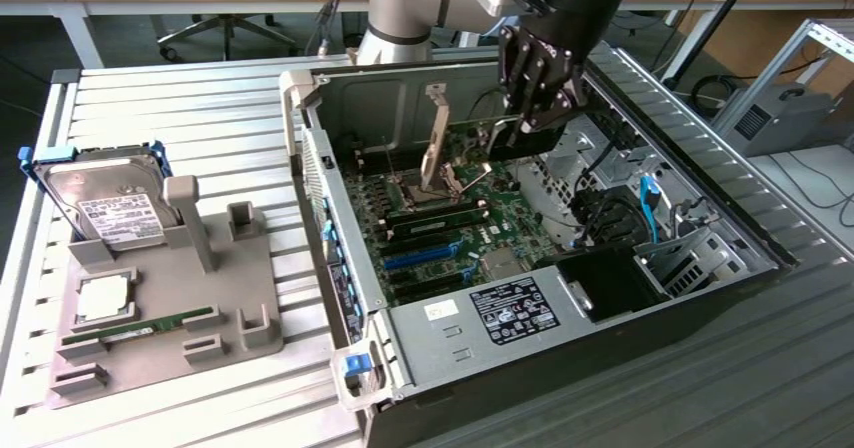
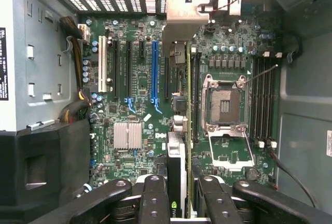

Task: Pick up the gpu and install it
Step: 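Insert the gpu into the slot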

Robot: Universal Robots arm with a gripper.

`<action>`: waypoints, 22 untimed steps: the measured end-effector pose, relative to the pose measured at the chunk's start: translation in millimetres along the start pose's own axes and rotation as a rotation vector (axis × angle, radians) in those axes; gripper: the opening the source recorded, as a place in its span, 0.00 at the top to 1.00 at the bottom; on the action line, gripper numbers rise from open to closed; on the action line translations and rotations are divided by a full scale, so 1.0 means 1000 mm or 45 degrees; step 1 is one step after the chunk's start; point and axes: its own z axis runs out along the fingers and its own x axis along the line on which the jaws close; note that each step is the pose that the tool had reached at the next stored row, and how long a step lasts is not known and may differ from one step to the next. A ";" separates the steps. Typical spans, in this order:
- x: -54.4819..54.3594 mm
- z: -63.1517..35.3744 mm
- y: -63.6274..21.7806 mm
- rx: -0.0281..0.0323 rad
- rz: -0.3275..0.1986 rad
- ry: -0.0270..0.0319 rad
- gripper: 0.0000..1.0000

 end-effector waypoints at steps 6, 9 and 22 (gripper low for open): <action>0.000 0.0037 -0.0001 0.0000 0.000 -0.0001 0.73; 0.000 0.0047 -0.0001 -0.0001 0.000 0.0002 0.73; 0.000 0.0103 -0.0002 0.0000 0.000 0.0001 0.73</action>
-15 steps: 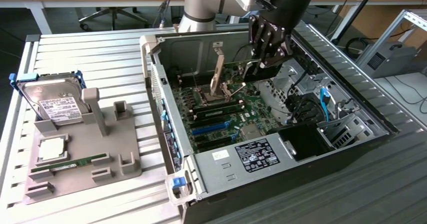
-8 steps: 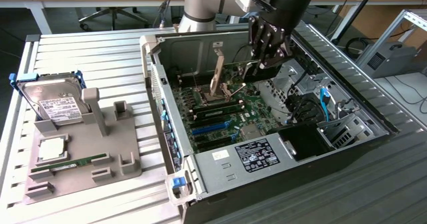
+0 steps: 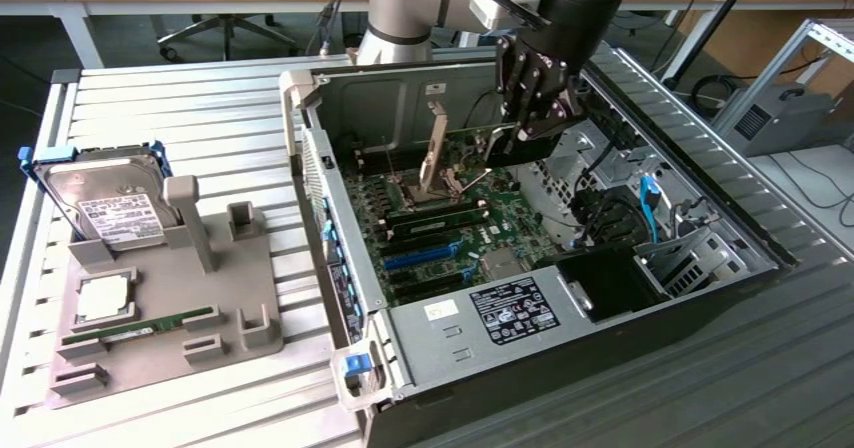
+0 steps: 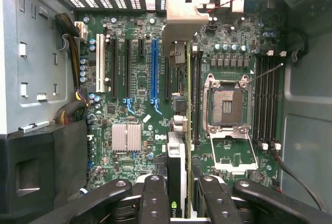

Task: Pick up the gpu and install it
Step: 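Insert the gpu into the slot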

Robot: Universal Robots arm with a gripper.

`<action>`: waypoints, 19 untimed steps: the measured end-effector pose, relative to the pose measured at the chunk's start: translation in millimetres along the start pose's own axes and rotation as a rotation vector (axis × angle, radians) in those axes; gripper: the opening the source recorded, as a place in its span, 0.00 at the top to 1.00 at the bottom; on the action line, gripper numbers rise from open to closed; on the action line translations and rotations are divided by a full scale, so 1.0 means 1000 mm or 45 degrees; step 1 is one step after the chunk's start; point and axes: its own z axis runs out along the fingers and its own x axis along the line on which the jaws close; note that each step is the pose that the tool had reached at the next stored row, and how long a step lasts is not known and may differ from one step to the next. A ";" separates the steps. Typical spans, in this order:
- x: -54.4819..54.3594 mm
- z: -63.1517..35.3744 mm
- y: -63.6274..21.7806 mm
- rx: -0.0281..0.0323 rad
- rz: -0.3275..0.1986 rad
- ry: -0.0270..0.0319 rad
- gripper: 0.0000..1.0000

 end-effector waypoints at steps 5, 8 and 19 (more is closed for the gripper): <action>0.000 0.0000 0.0000 0.0000 0.000 -0.0001 0.73; 0.000 0.0000 0.0000 0.0000 0.000 0.0000 0.73; 0.000 0.0072 -0.0001 0.0000 0.000 -0.0001 0.73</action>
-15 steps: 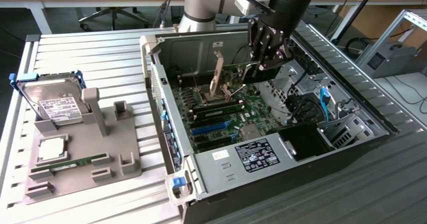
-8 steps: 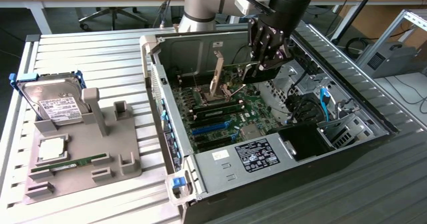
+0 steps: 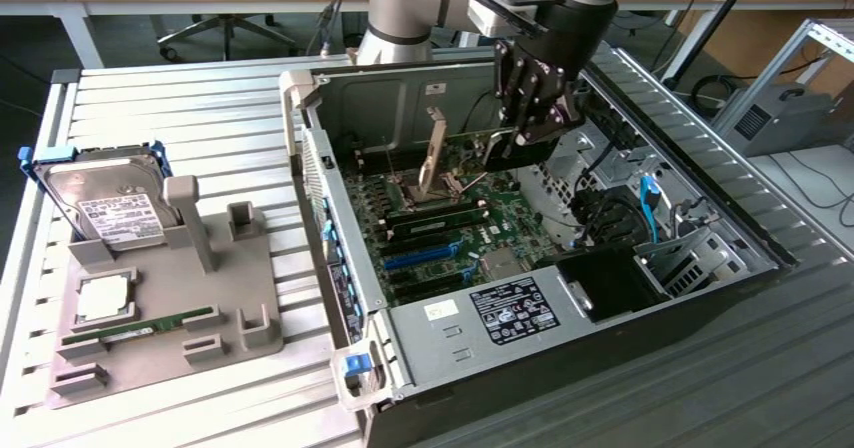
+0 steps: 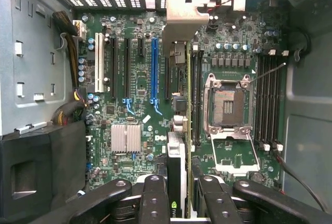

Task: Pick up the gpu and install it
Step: 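Insert the gpu into the slot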

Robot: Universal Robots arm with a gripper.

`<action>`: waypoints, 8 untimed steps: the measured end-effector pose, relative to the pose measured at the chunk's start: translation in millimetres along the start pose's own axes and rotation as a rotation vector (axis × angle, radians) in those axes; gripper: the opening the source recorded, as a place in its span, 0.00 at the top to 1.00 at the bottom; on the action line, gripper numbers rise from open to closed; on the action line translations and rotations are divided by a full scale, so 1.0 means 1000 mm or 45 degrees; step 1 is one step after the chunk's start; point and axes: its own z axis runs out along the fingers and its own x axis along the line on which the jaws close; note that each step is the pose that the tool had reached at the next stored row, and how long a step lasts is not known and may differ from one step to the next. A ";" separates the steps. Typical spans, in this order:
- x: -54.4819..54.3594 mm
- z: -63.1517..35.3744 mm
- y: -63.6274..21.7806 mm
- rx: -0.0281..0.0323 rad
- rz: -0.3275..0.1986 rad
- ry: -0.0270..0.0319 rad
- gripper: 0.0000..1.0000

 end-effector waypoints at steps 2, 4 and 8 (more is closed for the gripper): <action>0.000 0.0021 0.0000 0.0000 0.000 0.0000 0.73; 0.000 0.0044 -0.0001 0.0000 0.000 0.0001 0.73; 0.000 0.0083 -0.0001 0.0000 0.000 0.0001 0.73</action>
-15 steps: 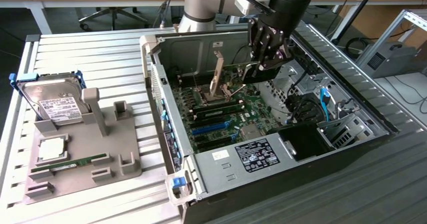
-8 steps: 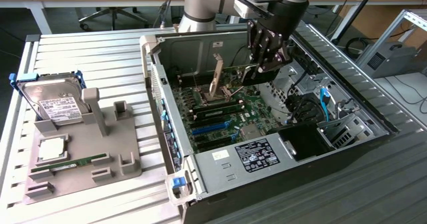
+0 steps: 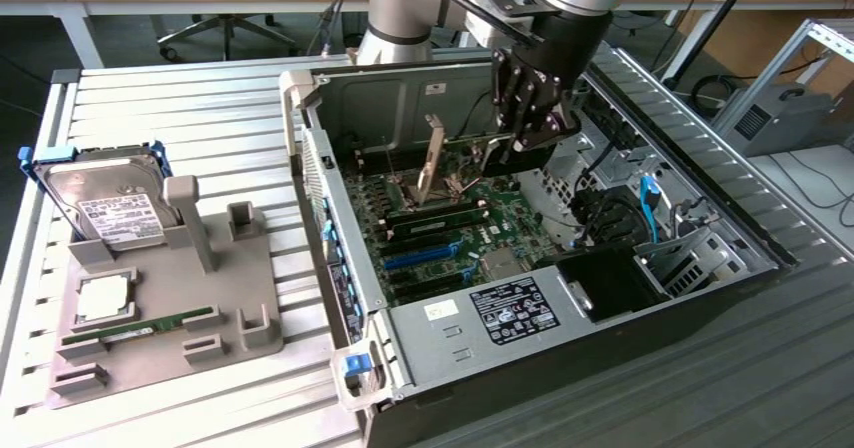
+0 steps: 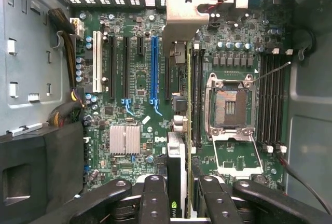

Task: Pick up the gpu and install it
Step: 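Insert the gpu into the slot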

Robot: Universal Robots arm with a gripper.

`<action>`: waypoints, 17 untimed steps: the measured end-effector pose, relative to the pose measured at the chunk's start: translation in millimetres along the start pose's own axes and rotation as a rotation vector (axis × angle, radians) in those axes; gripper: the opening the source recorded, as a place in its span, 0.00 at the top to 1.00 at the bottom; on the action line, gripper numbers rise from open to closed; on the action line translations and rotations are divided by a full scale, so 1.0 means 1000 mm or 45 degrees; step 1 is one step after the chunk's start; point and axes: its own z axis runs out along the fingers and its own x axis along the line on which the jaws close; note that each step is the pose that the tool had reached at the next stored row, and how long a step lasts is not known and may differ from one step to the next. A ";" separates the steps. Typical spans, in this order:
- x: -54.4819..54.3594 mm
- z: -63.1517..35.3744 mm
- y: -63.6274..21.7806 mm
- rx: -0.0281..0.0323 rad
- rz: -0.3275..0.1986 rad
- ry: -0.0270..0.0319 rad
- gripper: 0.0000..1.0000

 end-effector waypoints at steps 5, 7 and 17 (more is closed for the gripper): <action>0.000 0.0007 0.0002 0.0001 0.000 0.0000 0.73; 0.000 0.0008 0.0017 0.0002 0.000 -0.0002 0.73; 0.000 0.0010 0.0129 0.0019 0.000 0.0000 0.73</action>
